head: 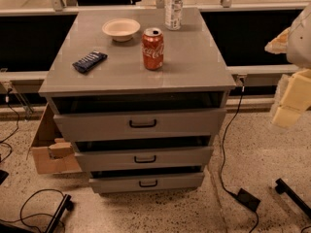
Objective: Open bottom drawer
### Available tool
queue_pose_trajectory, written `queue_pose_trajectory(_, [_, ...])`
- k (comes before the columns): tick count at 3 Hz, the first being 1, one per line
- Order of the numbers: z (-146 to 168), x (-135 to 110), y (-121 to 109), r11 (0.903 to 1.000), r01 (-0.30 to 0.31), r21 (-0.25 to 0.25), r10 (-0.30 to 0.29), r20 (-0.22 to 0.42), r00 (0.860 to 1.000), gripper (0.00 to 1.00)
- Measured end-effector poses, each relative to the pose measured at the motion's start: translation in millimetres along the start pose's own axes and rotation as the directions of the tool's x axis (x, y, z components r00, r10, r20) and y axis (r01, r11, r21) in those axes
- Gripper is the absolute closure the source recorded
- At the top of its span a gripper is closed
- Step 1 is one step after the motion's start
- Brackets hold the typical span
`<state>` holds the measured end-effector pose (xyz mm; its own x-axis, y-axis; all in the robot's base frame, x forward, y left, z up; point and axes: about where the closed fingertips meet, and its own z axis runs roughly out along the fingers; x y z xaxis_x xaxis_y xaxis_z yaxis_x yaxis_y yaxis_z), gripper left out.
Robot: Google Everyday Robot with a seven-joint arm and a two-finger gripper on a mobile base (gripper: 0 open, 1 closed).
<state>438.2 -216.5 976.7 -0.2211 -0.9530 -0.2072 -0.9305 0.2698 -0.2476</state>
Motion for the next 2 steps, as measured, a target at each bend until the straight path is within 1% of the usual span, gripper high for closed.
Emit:
queue_pose_trajectory(1, [0.0, 0.0, 0.0, 1.0000, 0.000, 0.000, 0.000, 0.000, 1.000, 0.00])
queue_pose_trajectory(2, [-2.3, -1.3, -3.5, 0.9995, 0.009, 0.030, -0.007, -0.077, 0.997, 0.00])
